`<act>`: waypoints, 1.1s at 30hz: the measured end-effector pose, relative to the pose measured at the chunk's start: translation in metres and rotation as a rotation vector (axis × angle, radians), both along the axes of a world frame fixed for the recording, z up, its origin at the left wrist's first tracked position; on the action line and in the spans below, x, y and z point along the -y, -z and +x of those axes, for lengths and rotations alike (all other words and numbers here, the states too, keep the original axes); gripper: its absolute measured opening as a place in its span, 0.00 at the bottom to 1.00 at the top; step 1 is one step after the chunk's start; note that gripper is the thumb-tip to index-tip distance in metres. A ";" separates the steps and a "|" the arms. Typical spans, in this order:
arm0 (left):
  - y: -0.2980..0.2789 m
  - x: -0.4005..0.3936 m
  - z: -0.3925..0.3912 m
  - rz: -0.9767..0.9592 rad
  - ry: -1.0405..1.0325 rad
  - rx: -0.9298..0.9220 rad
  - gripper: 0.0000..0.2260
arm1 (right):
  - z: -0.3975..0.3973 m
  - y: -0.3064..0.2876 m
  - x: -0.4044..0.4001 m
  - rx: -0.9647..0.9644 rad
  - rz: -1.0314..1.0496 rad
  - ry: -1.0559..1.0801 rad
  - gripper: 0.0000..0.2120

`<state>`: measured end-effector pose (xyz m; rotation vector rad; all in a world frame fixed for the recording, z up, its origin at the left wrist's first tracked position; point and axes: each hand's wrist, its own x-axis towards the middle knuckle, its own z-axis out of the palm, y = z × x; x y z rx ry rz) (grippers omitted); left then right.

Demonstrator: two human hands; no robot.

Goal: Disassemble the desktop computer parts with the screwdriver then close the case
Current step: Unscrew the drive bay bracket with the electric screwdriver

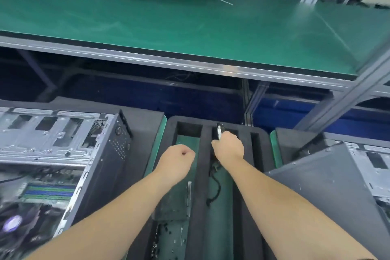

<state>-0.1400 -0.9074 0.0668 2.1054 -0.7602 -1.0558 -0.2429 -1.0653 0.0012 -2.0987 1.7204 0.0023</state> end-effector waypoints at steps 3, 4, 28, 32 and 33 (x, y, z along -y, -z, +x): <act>-0.014 -0.003 0.012 -0.017 -0.067 -0.105 0.09 | -0.020 -0.034 0.007 0.066 -0.035 0.085 0.09; -0.020 -0.003 0.015 -0.027 -0.083 -0.141 0.09 | -0.026 -0.050 0.007 0.115 -0.051 0.123 0.11; -0.119 -0.193 0.104 -0.574 0.012 -0.578 0.12 | 0.008 -0.205 -0.276 1.258 0.449 0.426 0.15; -0.126 -0.230 0.095 -0.666 0.129 0.106 0.03 | 0.011 -0.192 -0.300 1.016 0.299 0.357 0.16; -0.127 -0.238 0.090 -0.659 0.162 0.265 0.03 | 0.014 -0.194 -0.305 1.090 0.381 0.355 0.17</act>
